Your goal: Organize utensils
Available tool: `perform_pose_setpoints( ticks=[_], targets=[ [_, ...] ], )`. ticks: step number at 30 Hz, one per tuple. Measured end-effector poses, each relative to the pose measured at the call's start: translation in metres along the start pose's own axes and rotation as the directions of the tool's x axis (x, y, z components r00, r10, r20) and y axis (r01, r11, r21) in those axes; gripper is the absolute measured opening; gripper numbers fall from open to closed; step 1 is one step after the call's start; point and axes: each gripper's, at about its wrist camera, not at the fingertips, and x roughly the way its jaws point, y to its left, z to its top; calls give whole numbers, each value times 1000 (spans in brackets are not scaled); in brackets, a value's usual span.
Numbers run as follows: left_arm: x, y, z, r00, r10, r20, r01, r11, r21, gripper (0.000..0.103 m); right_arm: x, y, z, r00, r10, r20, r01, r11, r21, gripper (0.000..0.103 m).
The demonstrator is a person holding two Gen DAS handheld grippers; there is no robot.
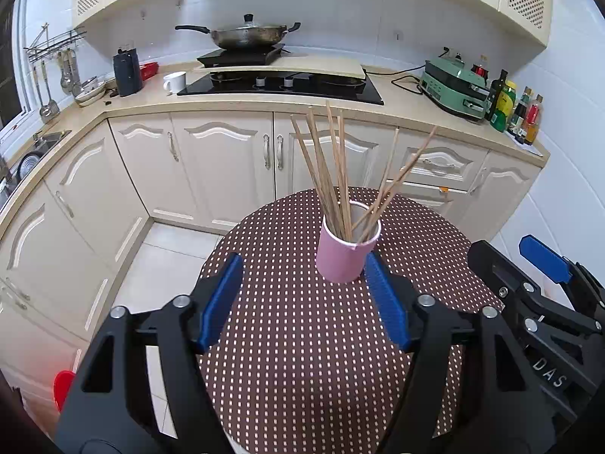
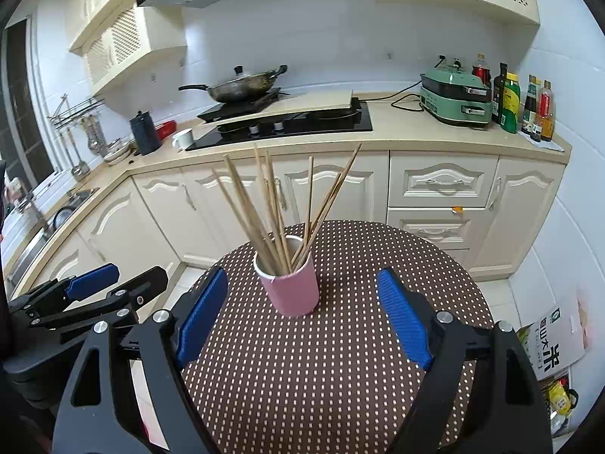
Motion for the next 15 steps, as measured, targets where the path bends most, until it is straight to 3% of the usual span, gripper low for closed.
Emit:
perform_pose_setpoints(
  ticks=[15],
  targets=[
    [-80,-1,-29,997,4,75,-8,998,58,73,-78,22,-29,999,-9,36,10,999,-49,79]
  ],
)
